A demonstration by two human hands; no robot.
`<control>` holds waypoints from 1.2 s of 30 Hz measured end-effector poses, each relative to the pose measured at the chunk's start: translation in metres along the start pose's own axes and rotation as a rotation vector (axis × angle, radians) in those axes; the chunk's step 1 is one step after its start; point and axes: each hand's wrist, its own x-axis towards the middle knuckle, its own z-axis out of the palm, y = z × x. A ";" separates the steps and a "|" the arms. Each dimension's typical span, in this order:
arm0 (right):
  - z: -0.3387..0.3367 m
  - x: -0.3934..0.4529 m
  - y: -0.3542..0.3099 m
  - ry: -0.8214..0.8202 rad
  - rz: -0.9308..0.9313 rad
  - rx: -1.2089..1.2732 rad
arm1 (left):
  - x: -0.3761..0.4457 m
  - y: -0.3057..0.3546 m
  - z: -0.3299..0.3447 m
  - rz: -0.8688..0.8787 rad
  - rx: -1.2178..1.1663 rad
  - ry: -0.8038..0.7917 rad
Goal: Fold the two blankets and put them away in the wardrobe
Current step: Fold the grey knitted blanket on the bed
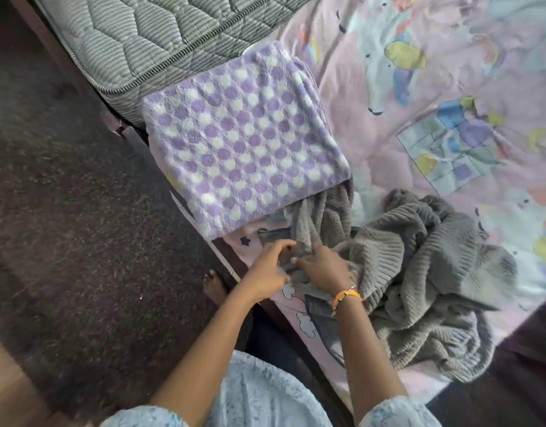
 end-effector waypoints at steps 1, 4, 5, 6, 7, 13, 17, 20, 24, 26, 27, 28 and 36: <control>0.000 -0.010 -0.004 -0.008 -0.049 0.139 | -0.005 0.004 0.001 0.039 0.042 0.002; -0.013 -0.037 -0.015 -0.034 -0.170 0.366 | -0.024 0.013 -0.004 0.041 -0.020 0.048; -0.017 -0.043 -0.016 -0.038 -0.211 0.371 | -0.029 0.014 -0.006 0.026 -0.024 0.080; -0.022 -0.053 -0.018 -0.030 -0.236 0.362 | -0.038 0.017 -0.007 0.025 -0.003 0.102; -0.027 -0.060 -0.020 -0.017 -0.250 0.353 | -0.046 0.019 -0.008 0.045 -0.003 0.100; -0.052 -0.125 -0.039 0.185 -0.295 0.128 | -0.109 0.033 0.001 0.153 -0.204 -0.105; -0.067 -0.179 -0.054 0.080 -0.363 0.035 | -0.141 0.044 0.004 0.335 -0.095 0.256; -0.082 -0.222 -0.064 0.045 -0.488 -0.032 | -0.162 0.059 -0.003 0.443 0.166 0.364; -0.093 -0.253 -0.055 0.399 -0.596 0.214 | -0.190 0.062 -0.024 0.433 0.240 0.492; -0.095 -0.258 -0.048 0.487 -0.588 0.277 | -0.204 0.060 -0.036 0.436 0.108 0.512; -0.095 -0.256 -0.045 0.499 -0.572 0.276 | -0.211 0.061 -0.041 0.458 0.057 0.521; -0.096 -0.252 -0.042 0.508 -0.546 0.254 | -0.220 0.064 -0.043 0.490 0.015 0.524; -0.103 -0.225 -0.016 0.721 -0.362 0.259 | -0.262 0.117 -0.053 0.701 -0.352 0.726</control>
